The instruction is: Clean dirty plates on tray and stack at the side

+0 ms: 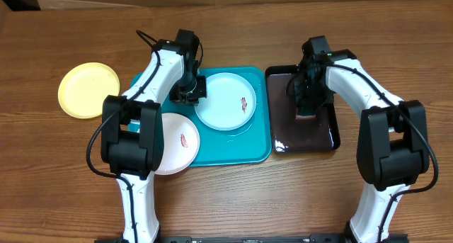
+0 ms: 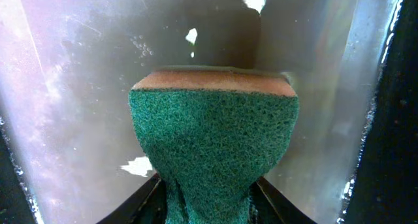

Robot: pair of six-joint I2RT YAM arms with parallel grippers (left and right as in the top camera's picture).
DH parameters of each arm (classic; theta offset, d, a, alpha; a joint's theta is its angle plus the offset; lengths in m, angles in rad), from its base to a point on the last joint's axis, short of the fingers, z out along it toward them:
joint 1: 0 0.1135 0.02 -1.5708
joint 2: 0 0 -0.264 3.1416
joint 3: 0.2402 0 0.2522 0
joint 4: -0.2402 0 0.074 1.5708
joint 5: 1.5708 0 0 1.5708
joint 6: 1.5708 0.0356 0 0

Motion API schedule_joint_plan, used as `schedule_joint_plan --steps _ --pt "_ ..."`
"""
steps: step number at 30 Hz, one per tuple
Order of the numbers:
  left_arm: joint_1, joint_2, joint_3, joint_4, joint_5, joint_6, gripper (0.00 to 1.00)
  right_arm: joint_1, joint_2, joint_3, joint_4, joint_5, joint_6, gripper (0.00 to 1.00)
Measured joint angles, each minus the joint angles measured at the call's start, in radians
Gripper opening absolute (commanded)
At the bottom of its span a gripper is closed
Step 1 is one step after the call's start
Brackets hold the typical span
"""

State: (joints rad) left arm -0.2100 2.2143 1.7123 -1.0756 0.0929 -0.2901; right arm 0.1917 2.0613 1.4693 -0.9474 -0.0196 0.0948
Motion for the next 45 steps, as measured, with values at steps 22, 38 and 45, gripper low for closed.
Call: schedule_joint_plan --steps 22,38,45 --pt "0.000 0.000 -0.001 0.045 -0.016 -0.018 0.25 0.000 -0.037 0.070 -0.115 -0.007 0.036 0.13" --pt "0.000 0.000 -0.001 0.069 -0.025 -0.025 0.18 0.000 -0.048 0.070 -0.157 -0.014 0.035 0.04" --pt "0.000 0.000 -0.002 0.071 -0.039 -0.022 0.04 0.000 -0.048 0.070 -0.180 -0.027 0.035 0.04"
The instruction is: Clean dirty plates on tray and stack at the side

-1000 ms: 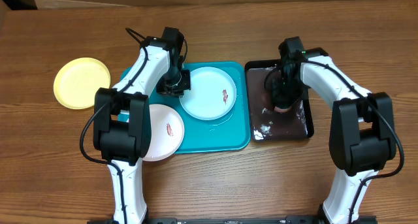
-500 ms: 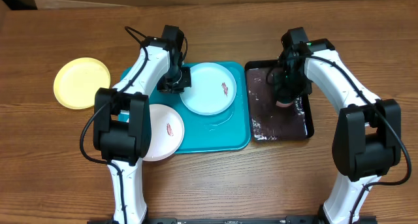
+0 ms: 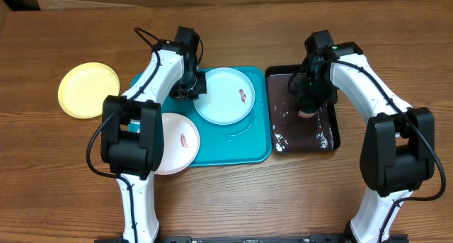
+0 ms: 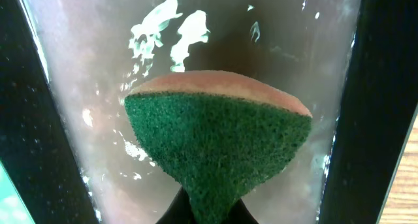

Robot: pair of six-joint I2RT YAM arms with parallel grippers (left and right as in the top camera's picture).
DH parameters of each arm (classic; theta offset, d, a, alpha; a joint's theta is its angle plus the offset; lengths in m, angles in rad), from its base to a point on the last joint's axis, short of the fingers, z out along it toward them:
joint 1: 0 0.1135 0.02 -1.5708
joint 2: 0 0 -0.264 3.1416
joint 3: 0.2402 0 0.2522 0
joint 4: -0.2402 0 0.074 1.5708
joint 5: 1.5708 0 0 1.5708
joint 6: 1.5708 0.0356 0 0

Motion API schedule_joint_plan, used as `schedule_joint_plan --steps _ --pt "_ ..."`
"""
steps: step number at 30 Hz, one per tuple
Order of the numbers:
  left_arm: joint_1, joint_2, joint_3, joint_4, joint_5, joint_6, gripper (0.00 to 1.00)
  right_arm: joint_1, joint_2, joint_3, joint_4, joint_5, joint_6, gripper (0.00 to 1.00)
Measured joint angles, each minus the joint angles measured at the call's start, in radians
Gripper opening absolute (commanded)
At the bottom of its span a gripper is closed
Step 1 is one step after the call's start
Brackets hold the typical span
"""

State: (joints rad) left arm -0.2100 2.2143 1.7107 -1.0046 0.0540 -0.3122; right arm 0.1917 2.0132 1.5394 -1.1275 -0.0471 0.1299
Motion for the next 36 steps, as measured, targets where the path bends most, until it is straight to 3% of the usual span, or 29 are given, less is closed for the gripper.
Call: schedule_joint_plan --steps 9,20,29,36 --pt "0.000 0.000 0.000 -0.055 -0.002 0.000 0.04 0.005 0.000 0.044 -0.084 -0.032 0.000 0.04" --pt "0.000 0.000 0.000 -0.054 -0.003 0.000 0.04 0.033 0.000 -0.051 0.009 0.011 0.000 0.04" --pt "0.000 0.000 0.000 -0.047 0.001 0.000 0.04 0.041 -0.010 0.189 -0.199 -0.003 0.000 0.04" --pt "0.000 0.000 0.000 -0.045 0.002 0.000 0.04 0.073 -0.021 0.190 -0.219 -0.008 0.000 0.04"
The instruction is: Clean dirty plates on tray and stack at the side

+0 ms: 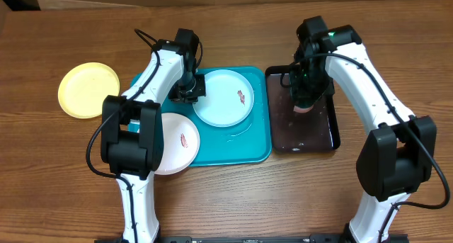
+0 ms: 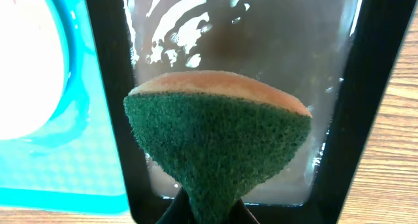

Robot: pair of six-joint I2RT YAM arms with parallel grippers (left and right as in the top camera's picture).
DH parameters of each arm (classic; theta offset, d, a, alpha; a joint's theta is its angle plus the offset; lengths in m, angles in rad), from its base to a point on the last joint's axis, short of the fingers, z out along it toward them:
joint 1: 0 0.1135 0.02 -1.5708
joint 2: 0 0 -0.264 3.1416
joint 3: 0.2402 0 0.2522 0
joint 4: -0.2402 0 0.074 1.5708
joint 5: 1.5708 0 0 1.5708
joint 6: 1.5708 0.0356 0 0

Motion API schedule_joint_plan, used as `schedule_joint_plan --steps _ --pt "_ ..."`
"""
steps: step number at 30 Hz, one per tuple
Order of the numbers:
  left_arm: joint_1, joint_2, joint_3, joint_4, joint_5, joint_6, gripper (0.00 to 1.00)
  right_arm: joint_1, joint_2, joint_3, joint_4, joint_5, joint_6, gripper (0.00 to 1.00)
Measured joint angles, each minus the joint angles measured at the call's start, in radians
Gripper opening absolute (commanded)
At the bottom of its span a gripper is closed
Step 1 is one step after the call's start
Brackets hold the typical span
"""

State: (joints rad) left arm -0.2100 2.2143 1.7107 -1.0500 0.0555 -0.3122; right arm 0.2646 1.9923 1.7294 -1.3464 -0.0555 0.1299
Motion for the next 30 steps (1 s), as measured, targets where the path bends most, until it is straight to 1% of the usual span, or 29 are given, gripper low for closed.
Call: schedule_joint_plan --steps 3,8,11,15,19,21,23,30 --pt "0.000 0.000 0.000 0.001 0.000 0.000 0.04 0.008 0.000 -0.043 0.046 0.000 0.003 0.04" --pt "0.000 0.000 0.000 0.004 0.003 0.000 0.04 0.012 0.000 -0.187 0.181 0.009 0.012 0.04" --pt "0.000 0.000 0.000 0.005 0.003 0.005 0.04 0.012 0.000 -0.219 0.179 0.011 0.016 0.04" --pt "0.000 0.000 0.000 0.007 0.004 0.013 0.04 0.012 0.000 -0.152 0.103 0.011 0.019 0.04" --pt "0.000 0.000 0.000 0.013 0.011 0.020 0.04 0.016 0.000 0.019 0.051 0.003 0.023 0.04" --pt "0.000 0.000 0.000 0.017 0.015 0.023 0.04 0.026 0.000 0.100 0.064 -0.008 0.023 0.04" --pt "0.000 0.000 0.000 0.018 0.017 0.024 0.04 0.043 -0.002 0.135 0.096 -0.019 0.023 0.04" --pt "0.000 0.000 0.000 0.019 0.019 0.024 0.04 0.176 -0.001 0.137 0.202 -0.033 0.026 0.04"
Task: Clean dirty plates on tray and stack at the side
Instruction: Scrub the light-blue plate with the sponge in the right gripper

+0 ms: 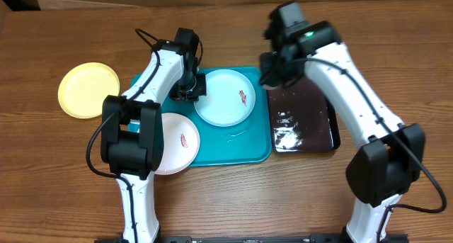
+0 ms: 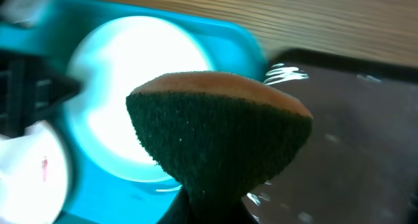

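A pale blue plate (image 1: 225,96) with a red smear (image 1: 243,97) lies on the teal tray (image 1: 233,147). My left gripper (image 1: 190,88) is shut on its left rim. A white plate (image 1: 177,142), also smeared red, rests on the tray's front-left corner, partly over the edge. My right gripper (image 1: 272,71) hangs over the seam between the teal tray and the black water tray (image 1: 304,119). It is shut on a green sponge (image 2: 219,136) with an orange back. In the right wrist view the pale plate (image 2: 134,87) lies just beyond the sponge.
A clean yellow plate (image 1: 88,90) lies on the wooden table to the left of the teal tray. The black tray holds dark water with white foam (image 1: 287,135). Both arms reach in from the table's front edge.
My right gripper has moved left and away with the sponge, from above the black tray's middle to the seam by the pale plate. The left gripper and the plates have not moved.
First the sponge was down in the black tray's water, the left gripper on the pale plate's rim. Then it hung in the tray among foam, then higher over it. Now it is at the teal tray's right edge beside the pale plate.
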Robot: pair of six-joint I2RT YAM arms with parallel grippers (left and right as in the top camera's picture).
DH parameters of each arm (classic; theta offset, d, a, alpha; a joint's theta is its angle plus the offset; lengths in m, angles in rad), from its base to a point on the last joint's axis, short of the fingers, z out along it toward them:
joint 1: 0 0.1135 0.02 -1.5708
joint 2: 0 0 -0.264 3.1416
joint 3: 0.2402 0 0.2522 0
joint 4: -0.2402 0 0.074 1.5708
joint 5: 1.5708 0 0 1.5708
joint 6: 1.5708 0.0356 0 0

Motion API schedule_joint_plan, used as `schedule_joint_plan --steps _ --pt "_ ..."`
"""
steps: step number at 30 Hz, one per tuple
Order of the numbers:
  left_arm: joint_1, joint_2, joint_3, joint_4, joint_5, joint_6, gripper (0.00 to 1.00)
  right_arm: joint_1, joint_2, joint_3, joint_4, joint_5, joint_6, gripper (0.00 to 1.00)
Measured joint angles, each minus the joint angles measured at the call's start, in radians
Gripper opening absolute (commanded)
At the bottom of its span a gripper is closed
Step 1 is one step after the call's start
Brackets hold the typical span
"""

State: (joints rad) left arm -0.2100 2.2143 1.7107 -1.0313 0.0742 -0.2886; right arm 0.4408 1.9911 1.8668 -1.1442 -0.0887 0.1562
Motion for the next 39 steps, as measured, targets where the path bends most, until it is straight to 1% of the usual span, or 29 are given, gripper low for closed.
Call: schedule_joint_plan --steps 3,6,10,17,30,32,35,37,39 --pt "0.000 0.000 0.000 0.000 0.000 0.000 0.04 0.072 0.014 0.000 0.036 0.035 0.000 0.04" --pt "0.000 0.000 0.000 0.000 0.000 0.000 0.04 0.146 0.055 0.000 0.072 0.126 0.000 0.04" --pt "0.000 0.000 0.000 0.000 0.000 0.000 0.04 0.207 0.116 -0.001 0.108 0.261 0.000 0.04" --pt "0.000 0.000 0.000 0.000 0.000 0.000 0.04 0.228 0.159 -0.004 0.127 0.411 0.005 0.04" --pt "0.000 0.000 0.000 -0.002 0.000 0.000 0.04 0.227 0.312 -0.005 0.145 0.460 0.043 0.04" --pt "0.000 0.000 0.000 -0.005 0.003 0.000 0.04 0.227 0.328 -0.005 0.161 0.462 0.048 0.07" --pt "0.000 0.000 0.000 -0.005 0.003 0.000 0.04 0.227 0.333 -0.005 0.176 0.462 0.057 0.20" --pt "0.000 0.000 0.000 -0.005 0.003 0.000 0.04 0.227 0.333 -0.005 0.179 0.463 0.053 0.26" --pt "0.000 0.000 0.000 -0.005 0.004 0.000 0.04 0.227 0.333 -0.005 0.174 0.463 0.057 0.27"
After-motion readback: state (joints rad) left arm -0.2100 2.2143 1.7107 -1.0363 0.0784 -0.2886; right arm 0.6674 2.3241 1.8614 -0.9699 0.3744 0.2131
